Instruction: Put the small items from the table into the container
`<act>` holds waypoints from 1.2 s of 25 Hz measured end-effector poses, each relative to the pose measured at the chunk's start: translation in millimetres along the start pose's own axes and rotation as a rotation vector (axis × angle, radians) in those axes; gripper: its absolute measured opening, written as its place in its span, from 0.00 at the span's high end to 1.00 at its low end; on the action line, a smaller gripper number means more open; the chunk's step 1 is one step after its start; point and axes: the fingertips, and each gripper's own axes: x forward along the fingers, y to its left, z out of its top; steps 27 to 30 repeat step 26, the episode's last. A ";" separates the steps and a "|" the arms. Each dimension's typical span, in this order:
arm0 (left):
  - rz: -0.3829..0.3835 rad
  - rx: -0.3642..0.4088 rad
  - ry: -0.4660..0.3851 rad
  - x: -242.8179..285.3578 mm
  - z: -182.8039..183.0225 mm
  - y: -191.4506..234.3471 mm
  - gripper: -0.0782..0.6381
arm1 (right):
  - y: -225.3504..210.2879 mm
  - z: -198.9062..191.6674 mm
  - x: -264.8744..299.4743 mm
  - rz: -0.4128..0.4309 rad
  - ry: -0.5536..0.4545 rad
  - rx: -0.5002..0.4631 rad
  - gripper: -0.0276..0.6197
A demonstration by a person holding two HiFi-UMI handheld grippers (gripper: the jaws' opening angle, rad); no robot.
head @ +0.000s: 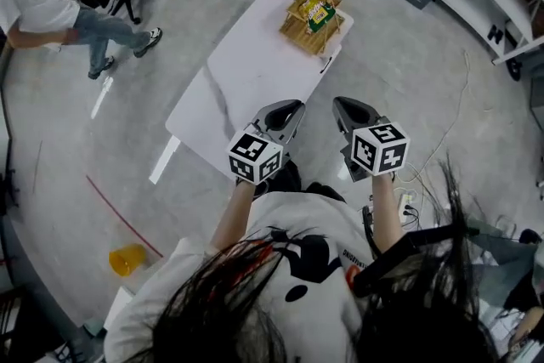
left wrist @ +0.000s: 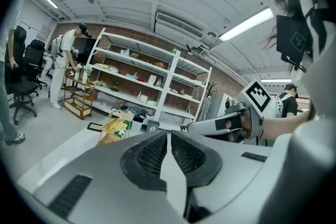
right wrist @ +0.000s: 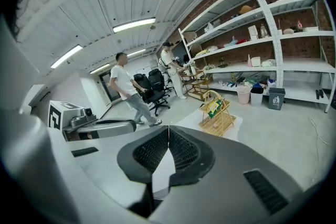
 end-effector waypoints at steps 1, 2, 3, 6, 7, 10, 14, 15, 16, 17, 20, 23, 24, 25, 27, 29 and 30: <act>0.001 -0.004 0.000 -1.4 -2.6 -7.8 0.87 | -0.5 -3.7 -6.3 0.002 -0.002 0.003 0.93; 0.001 -0.004 0.001 -2.4 -5.2 -15.3 0.87 | -1.0 -7.2 -12.4 0.004 -0.005 0.008 0.93; 0.000 -0.001 0.003 -2.8 -7.7 -22.7 0.87 | -1.7 -10.6 -18.4 0.007 -0.010 0.014 0.93; -0.005 0.025 0.009 -2.1 -12.6 -43.4 0.87 | -4.1 -19.4 -33.9 0.015 -0.019 0.023 0.93; -0.005 0.033 0.007 -1.9 -12.5 -48.8 0.87 | -4.5 -21.5 -37.7 0.017 -0.020 0.020 0.93; -0.006 0.048 -0.004 -1.1 -8.8 -59.5 0.87 | -3.3 -23.9 -45.6 0.022 -0.023 0.005 0.93; -0.008 0.060 -0.007 -1.3 -7.9 -73.1 0.87 | -0.4 -27.4 -56.5 0.028 -0.023 -0.008 0.93; -0.008 0.062 -0.008 -1.1 -8.1 -76.0 0.87 | -0.1 -28.2 -58.6 0.029 -0.023 -0.012 0.93; -0.008 0.064 -0.008 -1.0 -8.2 -78.5 0.87 | 0.3 -28.7 -60.5 0.030 -0.022 -0.017 0.93; -0.008 0.067 -0.008 -1.2 -8.3 -80.7 0.87 | 0.9 -29.2 -62.1 0.031 -0.022 -0.021 0.93; -0.008 0.077 -0.009 -3.1 -7.9 -85.6 0.87 | 3.3 -30.0 -65.6 0.035 -0.026 -0.029 0.93; -0.003 0.080 -0.009 -4.4 -7.6 -87.5 0.87 | 4.0 -29.8 -66.9 0.038 -0.027 -0.032 0.93; -0.001 0.080 -0.009 -4.5 -7.6 -87.6 0.87 | 3.9 -29.7 -66.9 0.039 -0.027 -0.034 0.93; 0.001 0.080 -0.009 -4.7 -7.6 -87.5 0.87 | 3.8 -29.6 -66.7 0.041 -0.026 -0.035 0.93; 0.003 0.079 -0.009 -4.8 -7.6 -87.4 0.87 | 3.7 -29.4 -66.5 0.042 -0.025 -0.037 0.93; 0.003 0.079 -0.009 -4.8 -7.6 -87.4 0.87 | 3.7 -29.4 -66.5 0.042 -0.025 -0.037 0.93; 0.003 0.079 -0.009 -4.8 -7.6 -87.4 0.87 | 3.7 -29.4 -66.5 0.042 -0.025 -0.037 0.93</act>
